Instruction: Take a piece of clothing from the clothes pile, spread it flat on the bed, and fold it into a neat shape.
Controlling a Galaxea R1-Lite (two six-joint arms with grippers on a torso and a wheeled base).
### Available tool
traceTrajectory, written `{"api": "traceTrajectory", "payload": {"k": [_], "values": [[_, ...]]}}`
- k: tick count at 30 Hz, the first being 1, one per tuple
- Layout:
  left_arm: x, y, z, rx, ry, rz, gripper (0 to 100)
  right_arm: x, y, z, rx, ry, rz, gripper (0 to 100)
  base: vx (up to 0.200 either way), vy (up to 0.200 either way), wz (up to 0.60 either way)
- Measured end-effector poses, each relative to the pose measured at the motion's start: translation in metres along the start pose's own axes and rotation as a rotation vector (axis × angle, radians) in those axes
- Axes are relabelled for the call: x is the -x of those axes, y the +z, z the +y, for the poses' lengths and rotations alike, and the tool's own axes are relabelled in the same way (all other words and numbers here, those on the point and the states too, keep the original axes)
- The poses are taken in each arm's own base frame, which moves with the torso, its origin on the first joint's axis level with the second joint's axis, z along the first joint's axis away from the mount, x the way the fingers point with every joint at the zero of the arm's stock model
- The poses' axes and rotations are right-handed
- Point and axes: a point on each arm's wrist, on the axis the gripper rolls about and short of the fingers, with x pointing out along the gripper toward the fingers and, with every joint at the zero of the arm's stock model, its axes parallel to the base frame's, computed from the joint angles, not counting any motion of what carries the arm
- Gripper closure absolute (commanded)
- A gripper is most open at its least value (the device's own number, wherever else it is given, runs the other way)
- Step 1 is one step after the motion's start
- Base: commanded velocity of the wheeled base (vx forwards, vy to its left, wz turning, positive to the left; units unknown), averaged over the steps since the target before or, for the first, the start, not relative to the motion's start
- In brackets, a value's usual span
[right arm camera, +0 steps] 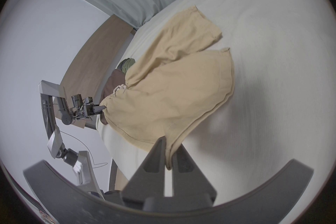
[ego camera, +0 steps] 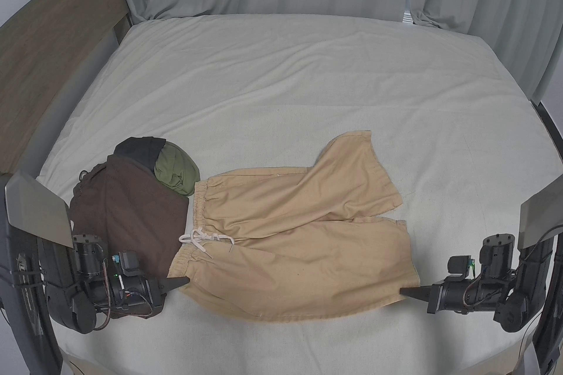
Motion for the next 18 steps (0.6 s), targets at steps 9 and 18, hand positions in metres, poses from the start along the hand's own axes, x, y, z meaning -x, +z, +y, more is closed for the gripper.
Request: {"api": "traceTrajectory", "payload": {"k": [9, 18], "values": [[-0.004, 0.025, -0.013, 0.028, -0.028, -0.077, 100, -0.001, 0.02, 0.006, -0.01, 0.031, -0.089, 100, 0.0, 0.0, 0.0], [-0.01, 0.039, -0.034, 0.09, -0.089, -0.099, 100, 0.004, 0.031, 0.012, -0.003, 0.052, -0.148, 100, 0.0, 0.0, 0.0]]}}
